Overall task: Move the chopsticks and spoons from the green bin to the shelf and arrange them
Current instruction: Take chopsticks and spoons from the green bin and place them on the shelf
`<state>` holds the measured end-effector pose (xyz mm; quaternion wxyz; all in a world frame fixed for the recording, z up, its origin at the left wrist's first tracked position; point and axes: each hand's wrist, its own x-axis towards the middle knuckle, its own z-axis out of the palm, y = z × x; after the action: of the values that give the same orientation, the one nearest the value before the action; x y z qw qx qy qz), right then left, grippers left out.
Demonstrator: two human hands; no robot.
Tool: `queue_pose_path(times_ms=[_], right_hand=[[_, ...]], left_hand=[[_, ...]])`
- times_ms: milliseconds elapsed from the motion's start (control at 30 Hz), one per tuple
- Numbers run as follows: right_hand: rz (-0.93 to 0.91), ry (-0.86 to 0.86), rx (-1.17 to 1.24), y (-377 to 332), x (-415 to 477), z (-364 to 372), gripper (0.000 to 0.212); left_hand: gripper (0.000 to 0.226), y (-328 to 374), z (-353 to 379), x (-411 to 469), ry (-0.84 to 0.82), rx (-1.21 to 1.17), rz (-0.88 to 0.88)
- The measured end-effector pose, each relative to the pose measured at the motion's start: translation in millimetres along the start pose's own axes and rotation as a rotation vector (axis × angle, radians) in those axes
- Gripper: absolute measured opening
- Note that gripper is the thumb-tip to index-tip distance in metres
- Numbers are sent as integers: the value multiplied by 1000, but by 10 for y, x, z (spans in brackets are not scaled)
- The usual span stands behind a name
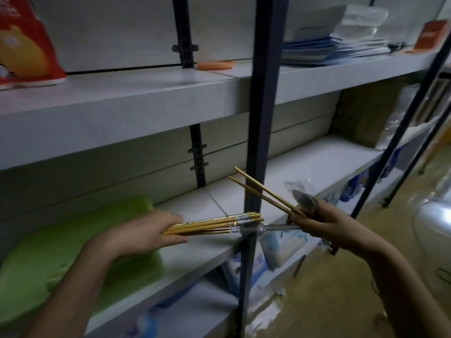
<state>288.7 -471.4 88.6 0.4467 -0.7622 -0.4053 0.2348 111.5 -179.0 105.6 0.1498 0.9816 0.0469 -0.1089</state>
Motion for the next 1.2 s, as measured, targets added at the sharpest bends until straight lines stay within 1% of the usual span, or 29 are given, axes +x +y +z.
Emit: queue_pose_path(times_ms=[133,233,333,400,467,600,667,867,900,1033,1133,1200], right_hand=[[31,58,10,336,-305,-454,52],[50,104,-16,591,-480,-779,58],[70,184,-2,801,-593,-1073,86],[99,232,17,928,-625,-1249,91],[106,263,24,1070,-613,-1399,89],[103,310,50,1387,-440,-1678,88],[109,319,71,1533,-272,-1821,83],[199,272,149,1882,440,-2170,26],[214,263,144,1924,576,-2227,19],[242,212,191,2078,1078,-2386,20],[253,185,275,2187,1359,-2409,23],[256,136,296,2252,1508,-2425,22]], left_hand=[[24,482,269,339,19,3,-11],[24,848,463,652,48,-6,-10],[21,1185,609,978,54,-64,-9],[25,1358,698,1207,53,-76,-28],[25,1476,791,1443,89,-89,-46],[33,1631,935,1983,163,-71,-94],[32,1663,962,2284,181,-40,-128],[28,1606,980,3187,237,21,-229],[28,1591,967,3316,240,41,-240],[30,1460,922,3787,224,114,-296],[31,1333,960,4047,198,127,-342],[31,1271,992,4178,185,127,-373]])
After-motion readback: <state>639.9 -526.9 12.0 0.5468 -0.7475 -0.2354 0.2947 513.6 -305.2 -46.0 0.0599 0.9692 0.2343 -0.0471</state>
